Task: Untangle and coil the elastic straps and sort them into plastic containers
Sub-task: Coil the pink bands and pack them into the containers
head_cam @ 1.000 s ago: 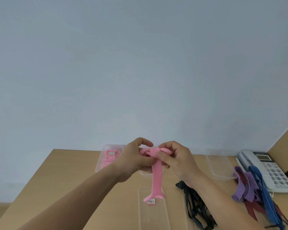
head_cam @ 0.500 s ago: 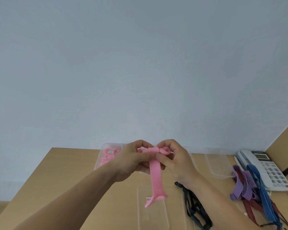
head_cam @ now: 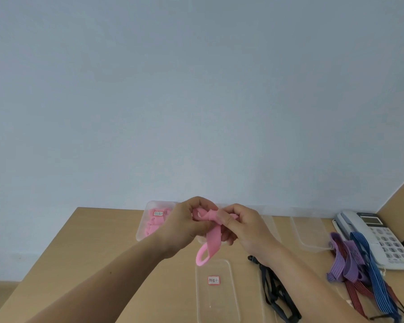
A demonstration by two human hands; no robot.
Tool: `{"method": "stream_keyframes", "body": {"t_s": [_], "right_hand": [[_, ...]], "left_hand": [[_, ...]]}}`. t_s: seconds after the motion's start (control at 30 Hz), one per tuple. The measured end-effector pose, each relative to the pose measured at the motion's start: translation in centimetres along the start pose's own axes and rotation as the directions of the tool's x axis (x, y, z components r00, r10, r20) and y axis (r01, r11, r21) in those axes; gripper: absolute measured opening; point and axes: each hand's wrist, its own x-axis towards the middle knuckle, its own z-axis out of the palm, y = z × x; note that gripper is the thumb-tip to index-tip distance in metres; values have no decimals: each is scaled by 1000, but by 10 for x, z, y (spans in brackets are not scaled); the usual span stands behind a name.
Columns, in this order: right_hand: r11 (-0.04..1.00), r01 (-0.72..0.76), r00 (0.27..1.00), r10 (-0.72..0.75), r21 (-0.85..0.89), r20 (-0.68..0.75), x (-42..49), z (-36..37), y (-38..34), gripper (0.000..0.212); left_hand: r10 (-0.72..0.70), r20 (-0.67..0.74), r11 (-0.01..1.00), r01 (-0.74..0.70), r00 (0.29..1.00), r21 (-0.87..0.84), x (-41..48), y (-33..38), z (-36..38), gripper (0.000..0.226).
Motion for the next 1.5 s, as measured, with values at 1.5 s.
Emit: {"method": "stream_keyframes", "body": {"t_s": [1.5], "right_hand": [[993,-16,1000,17,-119,9,1,0,-3,10]], "left_hand": [[-177,84,981,182,981,-60,5,-12,-6,33]]}}
